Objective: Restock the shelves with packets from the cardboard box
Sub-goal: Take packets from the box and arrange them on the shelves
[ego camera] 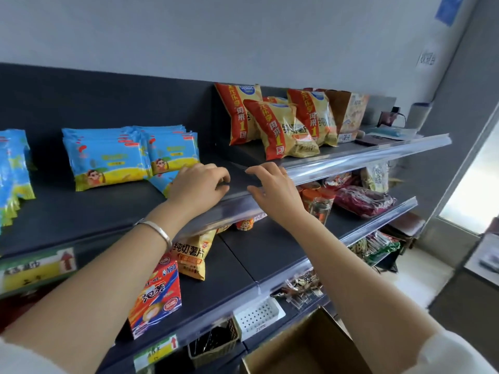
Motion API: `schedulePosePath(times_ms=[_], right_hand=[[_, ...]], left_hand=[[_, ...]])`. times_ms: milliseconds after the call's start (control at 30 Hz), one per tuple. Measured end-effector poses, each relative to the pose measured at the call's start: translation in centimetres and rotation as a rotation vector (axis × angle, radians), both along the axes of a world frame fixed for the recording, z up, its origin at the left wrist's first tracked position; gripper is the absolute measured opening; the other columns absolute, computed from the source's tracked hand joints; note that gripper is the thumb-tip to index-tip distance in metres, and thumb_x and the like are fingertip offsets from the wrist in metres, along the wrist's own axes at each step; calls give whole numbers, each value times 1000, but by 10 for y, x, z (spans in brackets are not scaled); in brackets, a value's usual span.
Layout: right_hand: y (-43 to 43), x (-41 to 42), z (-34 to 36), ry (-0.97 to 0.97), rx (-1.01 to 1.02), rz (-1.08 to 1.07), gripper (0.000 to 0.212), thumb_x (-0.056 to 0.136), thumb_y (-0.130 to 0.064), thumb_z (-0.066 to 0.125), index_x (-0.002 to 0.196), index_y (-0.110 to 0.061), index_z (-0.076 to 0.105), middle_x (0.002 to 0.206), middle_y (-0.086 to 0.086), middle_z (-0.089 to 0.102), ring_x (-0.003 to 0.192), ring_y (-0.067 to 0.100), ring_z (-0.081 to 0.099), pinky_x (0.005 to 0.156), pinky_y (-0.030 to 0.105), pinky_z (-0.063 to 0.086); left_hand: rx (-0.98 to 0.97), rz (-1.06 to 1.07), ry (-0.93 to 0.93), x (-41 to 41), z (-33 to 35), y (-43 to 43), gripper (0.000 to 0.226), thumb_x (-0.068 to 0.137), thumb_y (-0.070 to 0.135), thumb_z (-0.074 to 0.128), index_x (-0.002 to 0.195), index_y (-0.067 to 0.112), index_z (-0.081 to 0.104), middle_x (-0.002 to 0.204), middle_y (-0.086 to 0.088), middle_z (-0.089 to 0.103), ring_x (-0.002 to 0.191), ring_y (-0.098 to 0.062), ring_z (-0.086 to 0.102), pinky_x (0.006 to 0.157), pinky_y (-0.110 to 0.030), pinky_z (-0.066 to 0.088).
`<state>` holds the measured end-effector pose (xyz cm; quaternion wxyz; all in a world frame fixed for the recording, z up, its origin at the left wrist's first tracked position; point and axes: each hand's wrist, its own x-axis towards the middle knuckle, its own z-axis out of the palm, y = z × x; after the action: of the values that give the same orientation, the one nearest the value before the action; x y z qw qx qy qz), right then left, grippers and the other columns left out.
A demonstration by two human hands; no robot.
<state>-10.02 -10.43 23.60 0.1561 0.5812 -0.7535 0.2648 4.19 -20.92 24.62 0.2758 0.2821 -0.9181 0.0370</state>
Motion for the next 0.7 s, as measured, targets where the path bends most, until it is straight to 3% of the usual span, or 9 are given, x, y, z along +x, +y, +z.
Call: schedulePosePath(times_ms=[200, 433, 567, 700], right_hand=[[16, -22, -5, -18, -5, 109, 37, 93, -25, 54, 130, -20, 52, 129, 4, 50, 120, 29, 43, 91, 45, 45], [7, -30, -11, -32, -52, 295, 37, 93, -21, 54, 130, -19, 53, 128, 4, 50, 118, 28, 44, 89, 38, 42], [18, -34, -43, -75, -130, 365, 30, 89, -13, 57, 118, -11, 61, 117, 11, 55, 107, 35, 50, 81, 41, 48], [43, -51, -95, -72, -163, 374, 26, 85, -9, 58, 110, -9, 64, 107, 12, 59, 95, 38, 54, 73, 40, 49]], left_hand=[[10, 55, 20, -18, -1, 24, 19, 91, 30, 53, 108, 24, 62, 108, 2, 63, 103, -22, 54, 82, -35, 40], [-16, 164, 103, -6, -9, 47, 19, 89, 24, 57, 106, 19, 66, 108, 0, 66, 105, -23, 56, 84, -40, 46], [-110, 137, 106, -2, -38, 71, 18, 84, 17, 62, 101, 15, 69, 104, -3, 68, 102, -29, 58, 83, -41, 44], [-106, 85, 43, -13, -92, 101, 26, 79, 24, 51, 93, 16, 71, 94, 0, 70, 90, -29, 63, 75, -36, 47]])
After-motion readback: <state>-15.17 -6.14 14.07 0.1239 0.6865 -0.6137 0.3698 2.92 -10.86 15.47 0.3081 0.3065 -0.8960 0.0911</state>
